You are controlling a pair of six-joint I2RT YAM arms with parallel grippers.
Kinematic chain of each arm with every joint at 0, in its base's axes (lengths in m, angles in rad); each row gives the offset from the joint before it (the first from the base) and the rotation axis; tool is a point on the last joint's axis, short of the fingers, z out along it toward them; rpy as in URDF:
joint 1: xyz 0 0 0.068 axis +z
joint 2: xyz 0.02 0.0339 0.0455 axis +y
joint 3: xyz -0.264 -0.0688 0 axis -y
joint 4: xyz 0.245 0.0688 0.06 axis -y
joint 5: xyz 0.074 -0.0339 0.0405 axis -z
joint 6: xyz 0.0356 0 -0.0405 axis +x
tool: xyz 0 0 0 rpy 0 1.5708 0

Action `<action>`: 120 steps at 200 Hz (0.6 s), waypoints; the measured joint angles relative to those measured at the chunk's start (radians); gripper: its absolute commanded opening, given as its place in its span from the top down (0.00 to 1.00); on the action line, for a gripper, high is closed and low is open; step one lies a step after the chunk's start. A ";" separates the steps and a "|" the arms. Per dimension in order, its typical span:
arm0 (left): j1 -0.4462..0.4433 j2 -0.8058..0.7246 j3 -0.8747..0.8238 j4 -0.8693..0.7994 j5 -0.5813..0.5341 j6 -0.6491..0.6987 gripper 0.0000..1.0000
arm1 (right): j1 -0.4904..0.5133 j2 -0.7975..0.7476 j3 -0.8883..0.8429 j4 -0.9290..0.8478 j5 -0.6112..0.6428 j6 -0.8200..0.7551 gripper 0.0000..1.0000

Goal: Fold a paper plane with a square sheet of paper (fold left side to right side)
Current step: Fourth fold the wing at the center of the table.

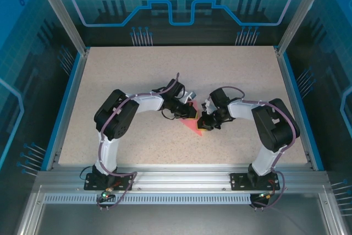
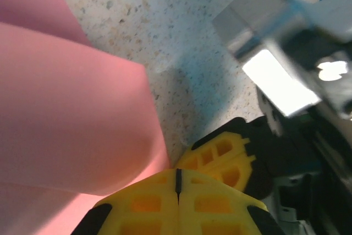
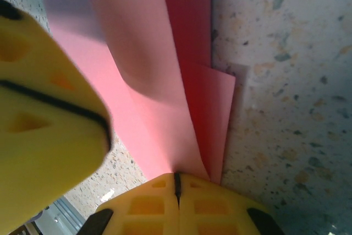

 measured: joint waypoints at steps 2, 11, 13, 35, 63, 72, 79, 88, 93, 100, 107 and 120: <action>0.000 0.002 0.000 -0.003 0.000 0.001 1.00 | 0.000 0.000 0.000 0.000 0.000 0.000 1.00; -0.001 0.009 0.004 -0.014 0.000 0.010 1.00 | 0.000 0.000 0.000 0.000 0.000 0.000 1.00; -0.001 0.011 0.004 -0.015 0.000 0.011 1.00 | 0.000 0.000 0.000 0.000 0.000 0.000 1.00; -0.001 0.027 0.011 -0.034 0.000 0.028 1.00 | 0.000 0.000 0.000 -0.001 0.001 0.000 1.00; -0.001 0.051 0.024 -0.055 -0.001 0.056 1.00 | 0.000 0.000 0.000 -0.004 0.002 -0.001 1.00; -0.001 0.059 0.027 -0.058 -0.002 0.067 1.00 | 0.000 0.000 0.000 -0.005 0.003 -0.003 1.00; -0.001 0.061 0.029 -0.058 -0.003 0.071 1.00 | 0.000 0.000 0.000 -0.005 0.003 -0.004 1.00; -0.001 0.061 0.030 -0.062 -0.005 0.079 1.00 | 0.000 0.000 0.001 -0.007 0.003 -0.006 1.00; -0.001 0.061 0.031 -0.063 -0.005 0.087 1.00 | 0.000 0.001 0.001 -0.007 0.003 -0.008 1.00; -0.001 0.061 0.032 -0.064 -0.008 0.091 1.00 | 0.000 0.002 0.002 -0.008 0.003 -0.009 1.00; -0.001 0.061 0.032 -0.065 -0.010 0.095 1.00 | 0.000 0.002 0.003 -0.010 0.003 -0.011 1.00; -0.001 0.061 0.032 -0.065 -0.013 0.102 1.00 | 0.000 0.005 0.008 -0.018 0.003 -0.015 1.00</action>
